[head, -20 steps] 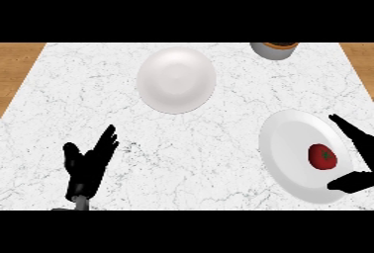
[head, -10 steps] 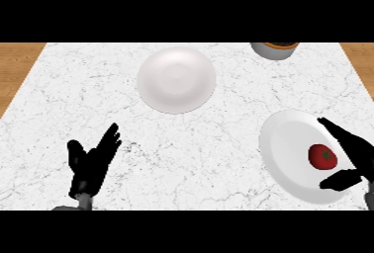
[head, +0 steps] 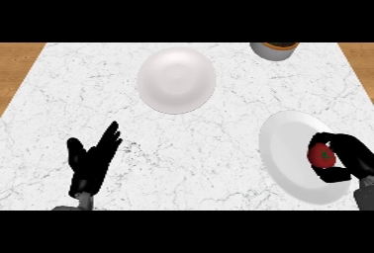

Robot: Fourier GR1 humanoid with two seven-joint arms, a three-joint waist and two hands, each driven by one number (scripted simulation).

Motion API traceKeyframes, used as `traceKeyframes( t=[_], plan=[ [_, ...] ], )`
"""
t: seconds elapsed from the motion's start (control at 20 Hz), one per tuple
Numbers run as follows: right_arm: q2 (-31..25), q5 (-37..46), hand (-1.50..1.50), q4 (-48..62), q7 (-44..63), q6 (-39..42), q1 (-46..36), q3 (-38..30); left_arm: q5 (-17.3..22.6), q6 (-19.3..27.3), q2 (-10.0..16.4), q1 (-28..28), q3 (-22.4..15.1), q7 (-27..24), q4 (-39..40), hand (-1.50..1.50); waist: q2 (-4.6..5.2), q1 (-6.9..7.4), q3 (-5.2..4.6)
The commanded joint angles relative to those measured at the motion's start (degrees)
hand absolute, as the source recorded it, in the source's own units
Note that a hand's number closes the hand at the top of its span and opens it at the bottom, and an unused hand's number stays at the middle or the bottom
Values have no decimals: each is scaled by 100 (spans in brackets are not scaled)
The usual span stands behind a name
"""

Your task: Pick the tomato from the plate and place it in the plate

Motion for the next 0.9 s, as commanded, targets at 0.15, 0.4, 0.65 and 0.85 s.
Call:
traceKeyframes(
  t=[0.15, 0.4, 0.65, 0.85],
  plan=[
    [5, 62, 150, 335, -762, -772, -71, -429, 29, -198, 8, 169, 104, -5, -126, 0, 22, 5, 36],
    [2213, 748, 150, -1155, 53, -856, -381, 1636, -17, -302, 36, 97, -22, -53, 30, 0, -23, 300, 8],
    [2743, 706, 150, -1637, 785, -1544, -753, 3351, -51, -265, -30, -244, -82, 137, 64, 0, -26, 468, 38],
    [2764, 579, 150, -2216, 2169, -2629, -646, 4562, -101, -226, -38, -49, -78, -10, 91, 0, -34, 358, 36]
  ],
)
